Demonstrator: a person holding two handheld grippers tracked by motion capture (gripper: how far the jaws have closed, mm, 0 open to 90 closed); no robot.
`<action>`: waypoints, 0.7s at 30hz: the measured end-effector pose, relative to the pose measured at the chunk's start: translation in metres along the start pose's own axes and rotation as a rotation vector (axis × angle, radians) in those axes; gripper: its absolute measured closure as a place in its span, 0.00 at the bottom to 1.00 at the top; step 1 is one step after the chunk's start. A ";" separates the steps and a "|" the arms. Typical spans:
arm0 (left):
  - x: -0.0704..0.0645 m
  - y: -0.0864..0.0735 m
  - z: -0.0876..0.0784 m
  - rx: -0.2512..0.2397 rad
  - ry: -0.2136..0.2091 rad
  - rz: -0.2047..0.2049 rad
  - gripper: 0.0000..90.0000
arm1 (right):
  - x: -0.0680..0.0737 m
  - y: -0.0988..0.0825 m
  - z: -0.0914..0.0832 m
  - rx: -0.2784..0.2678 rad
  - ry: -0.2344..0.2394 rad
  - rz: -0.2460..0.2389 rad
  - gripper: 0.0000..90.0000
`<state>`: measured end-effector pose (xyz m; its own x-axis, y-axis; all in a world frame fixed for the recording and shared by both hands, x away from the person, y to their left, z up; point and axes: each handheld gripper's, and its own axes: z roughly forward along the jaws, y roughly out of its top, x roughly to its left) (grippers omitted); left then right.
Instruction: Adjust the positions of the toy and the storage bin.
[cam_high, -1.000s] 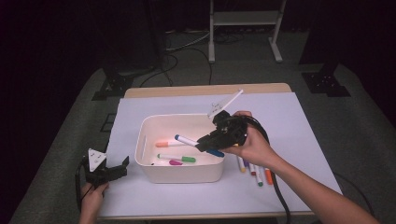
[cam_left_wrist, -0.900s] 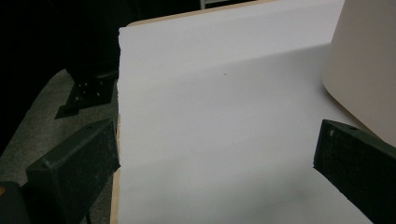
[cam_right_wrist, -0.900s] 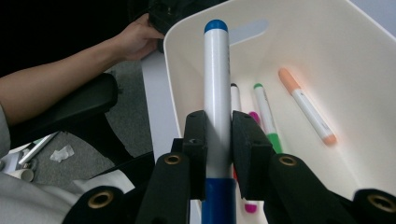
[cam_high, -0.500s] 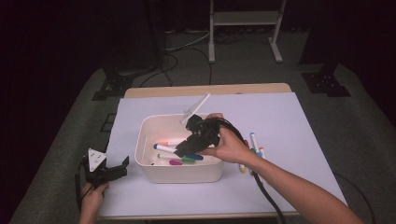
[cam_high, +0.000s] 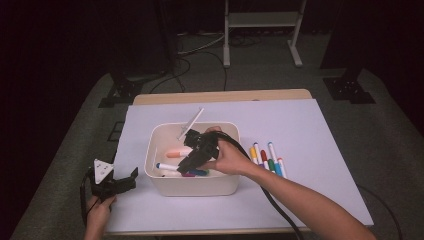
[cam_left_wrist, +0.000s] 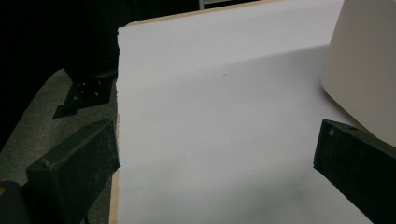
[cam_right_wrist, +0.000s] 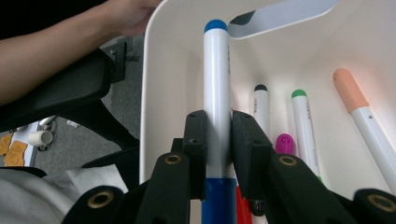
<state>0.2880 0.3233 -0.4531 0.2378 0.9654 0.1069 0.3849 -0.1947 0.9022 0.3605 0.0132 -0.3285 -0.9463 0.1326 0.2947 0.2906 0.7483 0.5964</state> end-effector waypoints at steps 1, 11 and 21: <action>0.000 0.000 0.000 0.000 0.000 -0.001 0.00 | -0.001 0.000 0.001 0.006 0.001 -0.004 0.84; 0.000 0.000 0.000 0.000 0.000 -0.001 0.00 | -0.006 0.001 0.020 0.081 0.005 0.005 0.84; 0.001 0.000 0.000 -0.001 -0.001 -0.003 0.00 | -0.005 0.002 0.026 0.118 -0.023 -0.005 0.77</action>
<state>0.2881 0.3238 -0.4529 0.2374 0.9658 0.1041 0.3844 -0.1918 0.9030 0.3619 0.0309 -0.3476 -0.9511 0.1429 0.2738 0.2687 0.8198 0.5057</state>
